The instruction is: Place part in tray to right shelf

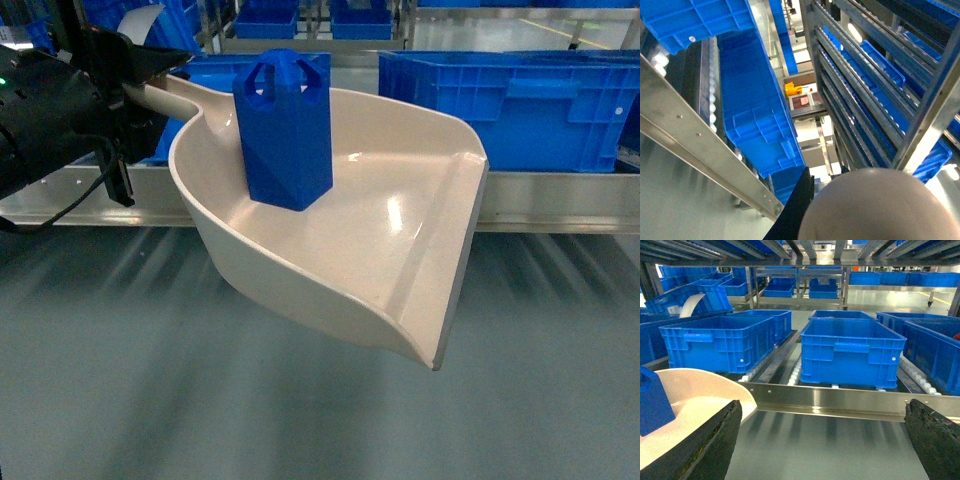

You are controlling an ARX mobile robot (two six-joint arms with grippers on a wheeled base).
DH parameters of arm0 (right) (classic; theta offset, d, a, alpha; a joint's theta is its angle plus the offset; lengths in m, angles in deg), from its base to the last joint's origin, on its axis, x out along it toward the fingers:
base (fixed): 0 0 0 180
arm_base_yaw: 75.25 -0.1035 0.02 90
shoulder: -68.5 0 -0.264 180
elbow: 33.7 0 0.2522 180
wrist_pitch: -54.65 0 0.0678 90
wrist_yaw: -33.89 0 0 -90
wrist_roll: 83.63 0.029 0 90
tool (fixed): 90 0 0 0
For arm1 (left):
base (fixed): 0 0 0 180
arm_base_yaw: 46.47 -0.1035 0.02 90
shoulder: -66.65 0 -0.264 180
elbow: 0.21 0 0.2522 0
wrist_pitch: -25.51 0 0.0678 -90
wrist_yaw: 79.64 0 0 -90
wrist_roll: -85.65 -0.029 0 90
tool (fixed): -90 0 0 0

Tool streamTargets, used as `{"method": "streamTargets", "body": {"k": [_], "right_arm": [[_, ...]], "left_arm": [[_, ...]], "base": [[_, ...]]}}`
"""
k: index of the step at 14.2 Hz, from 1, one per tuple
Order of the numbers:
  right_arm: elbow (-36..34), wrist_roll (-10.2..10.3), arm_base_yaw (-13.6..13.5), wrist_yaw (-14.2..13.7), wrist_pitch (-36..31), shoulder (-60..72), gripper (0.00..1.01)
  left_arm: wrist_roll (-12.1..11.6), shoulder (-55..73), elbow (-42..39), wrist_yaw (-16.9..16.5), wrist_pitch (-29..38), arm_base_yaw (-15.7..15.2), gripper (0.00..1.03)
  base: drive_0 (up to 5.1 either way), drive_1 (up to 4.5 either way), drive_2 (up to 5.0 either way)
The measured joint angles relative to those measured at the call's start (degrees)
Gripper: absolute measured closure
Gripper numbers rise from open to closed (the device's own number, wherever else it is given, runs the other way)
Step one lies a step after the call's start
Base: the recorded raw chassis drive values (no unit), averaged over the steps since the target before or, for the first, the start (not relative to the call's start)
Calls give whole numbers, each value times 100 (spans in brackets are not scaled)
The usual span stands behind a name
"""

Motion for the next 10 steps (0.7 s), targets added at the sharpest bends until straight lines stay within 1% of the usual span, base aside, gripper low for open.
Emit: {"method": "streamTargets", "body": {"k": [4,5,10], "right_arm": [[0,0,2,0,-2,-2,3],[0,0,2,-2,0,2,3],[0,0,-2,0,26,28,3]], "left_arm": [[-2,0,0,0,46,-26,91],[-2,0,0,-17,31,24,91],[-2,0,7,4,13,-15,91]], "base": [[252,237,-505],[31,454,-392],[31,454,-392]]}}
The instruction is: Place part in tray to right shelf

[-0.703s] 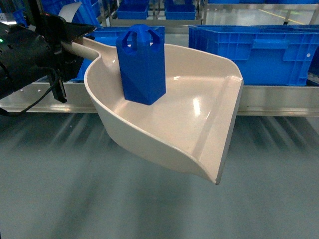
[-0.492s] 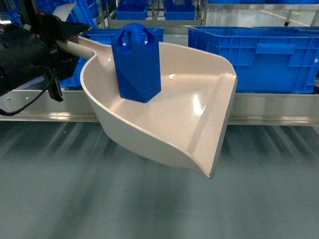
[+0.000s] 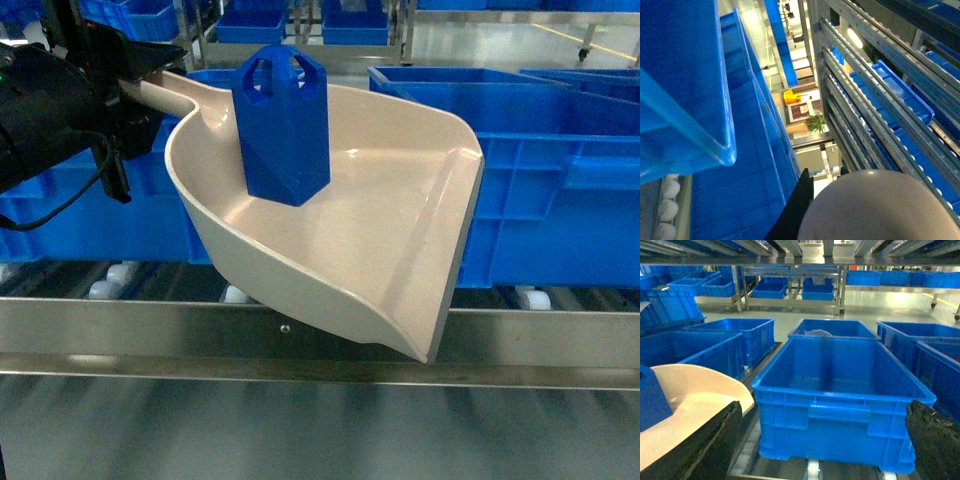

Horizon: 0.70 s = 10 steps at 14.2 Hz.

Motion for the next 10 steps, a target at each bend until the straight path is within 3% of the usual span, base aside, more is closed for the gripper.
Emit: {"method": "streamTargets", "body": {"k": [10], "right_arm": [[0,0,0,0,-22,-28,3]], "left_arm": [[0,0,0,-4,11,0,91]], "base": [[0,0,0]]}}
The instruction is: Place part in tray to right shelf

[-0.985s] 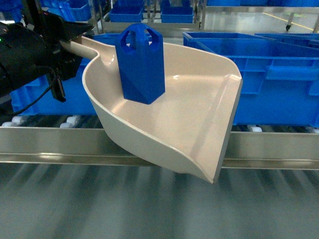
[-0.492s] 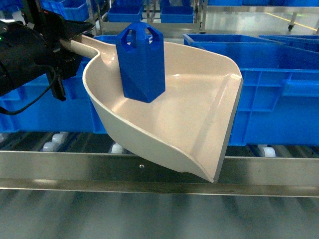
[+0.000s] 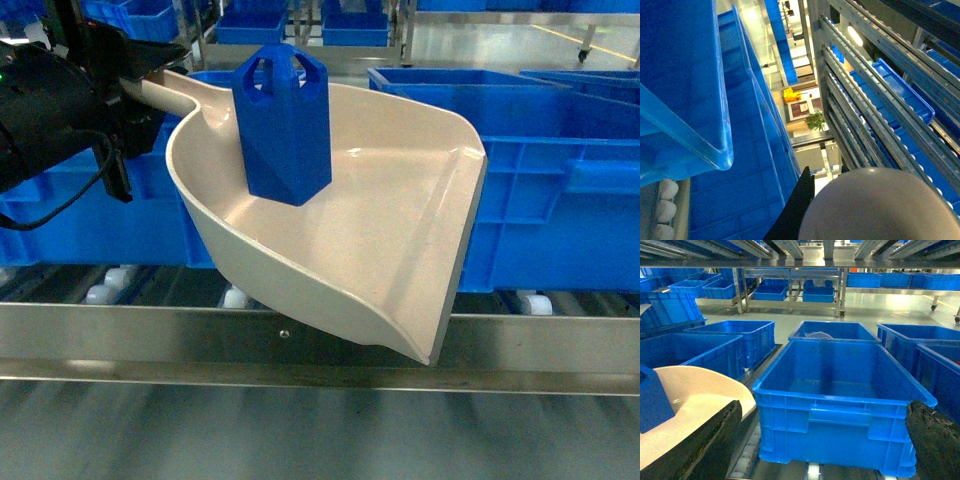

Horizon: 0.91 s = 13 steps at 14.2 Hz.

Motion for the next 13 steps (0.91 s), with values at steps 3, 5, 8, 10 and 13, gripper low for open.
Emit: {"method": "streamTargets", "body": {"k": [3,5,8,10,13], "right_arm": [[0,0,0,0,0,0,3],[0,0,0,0,0,0,3],[0,0,0,0,0,0,3],[0,0,0,0,0,0,3],[0,0,0,0,0,0,3]], "left_arm": [[0,0,0,0,2,0,91],[0,0,0,0,2,0,91],[0,0,0,0,2,0,91],[0,0,0,0,2,0,91],[0,0,0,0,2,0,91]], "base": [[0,0,0],[0,0,0],[0,0,0],[0,0,0],[0,0,0]]}}
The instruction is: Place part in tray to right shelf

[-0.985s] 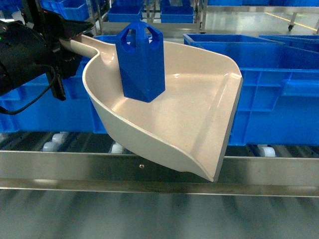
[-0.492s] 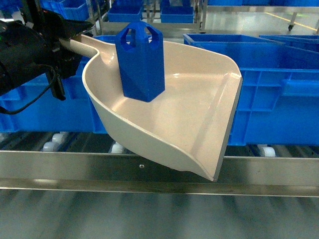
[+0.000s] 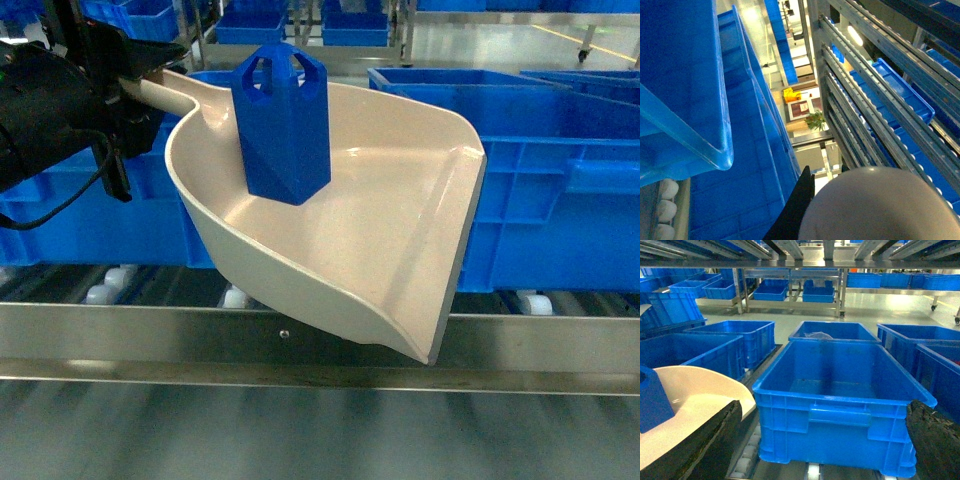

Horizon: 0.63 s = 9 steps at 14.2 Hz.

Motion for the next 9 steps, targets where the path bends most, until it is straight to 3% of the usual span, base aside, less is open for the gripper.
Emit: {"method": "streamTargets", "body": {"k": [9], "right_arm": [[0,0,0,0,0,2,3]], "left_arm": [[0,0,0,0,0,0,91]], "base": [[0,0,0]]}}
